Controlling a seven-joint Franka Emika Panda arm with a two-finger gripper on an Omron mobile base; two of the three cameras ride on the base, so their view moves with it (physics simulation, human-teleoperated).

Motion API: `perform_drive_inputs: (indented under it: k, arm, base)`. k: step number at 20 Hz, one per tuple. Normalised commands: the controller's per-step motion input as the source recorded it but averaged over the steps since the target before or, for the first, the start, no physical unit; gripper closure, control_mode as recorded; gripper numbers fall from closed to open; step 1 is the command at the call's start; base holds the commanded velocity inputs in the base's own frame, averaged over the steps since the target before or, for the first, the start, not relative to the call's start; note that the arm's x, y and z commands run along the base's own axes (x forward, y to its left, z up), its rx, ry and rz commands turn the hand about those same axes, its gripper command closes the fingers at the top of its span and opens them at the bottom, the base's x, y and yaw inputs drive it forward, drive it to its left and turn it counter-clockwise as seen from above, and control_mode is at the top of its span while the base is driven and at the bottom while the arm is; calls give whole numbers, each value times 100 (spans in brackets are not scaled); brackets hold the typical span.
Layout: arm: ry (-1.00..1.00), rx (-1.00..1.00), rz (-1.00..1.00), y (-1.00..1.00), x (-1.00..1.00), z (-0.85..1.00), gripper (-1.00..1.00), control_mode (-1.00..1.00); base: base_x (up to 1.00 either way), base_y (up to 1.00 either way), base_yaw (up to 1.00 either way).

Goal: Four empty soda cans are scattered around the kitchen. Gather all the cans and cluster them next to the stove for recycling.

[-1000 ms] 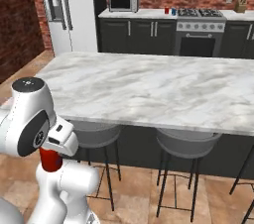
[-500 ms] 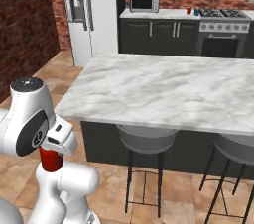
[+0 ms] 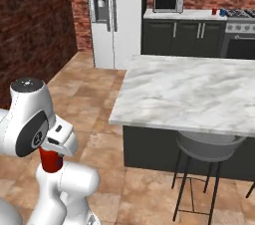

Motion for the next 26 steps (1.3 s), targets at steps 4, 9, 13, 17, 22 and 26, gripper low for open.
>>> perform_drive_inputs:
  k: [4, 9, 13, 17, 22, 26]
  arm:
    - [0, 0, 0, 0, 0, 0, 100, 100]
    - [0, 0, 0, 0, 0, 0, 100, 100]
    - [0, 0, 0, 0, 0, 0, 100, 100]
    - [0, 0, 0, 0, 0, 0, 100, 100]
    - [0, 0, 0, 0, 0, 0, 100, 100]
    - [0, 0, 0, 0, 0, 0, 100, 100]
  base:
    - [6, 100, 5]
    - [44, 97, 6]
    - [96, 67, 3]
    - [100, 44, 0]
    - [100, 31, 0]
    - [100, 47, 0]
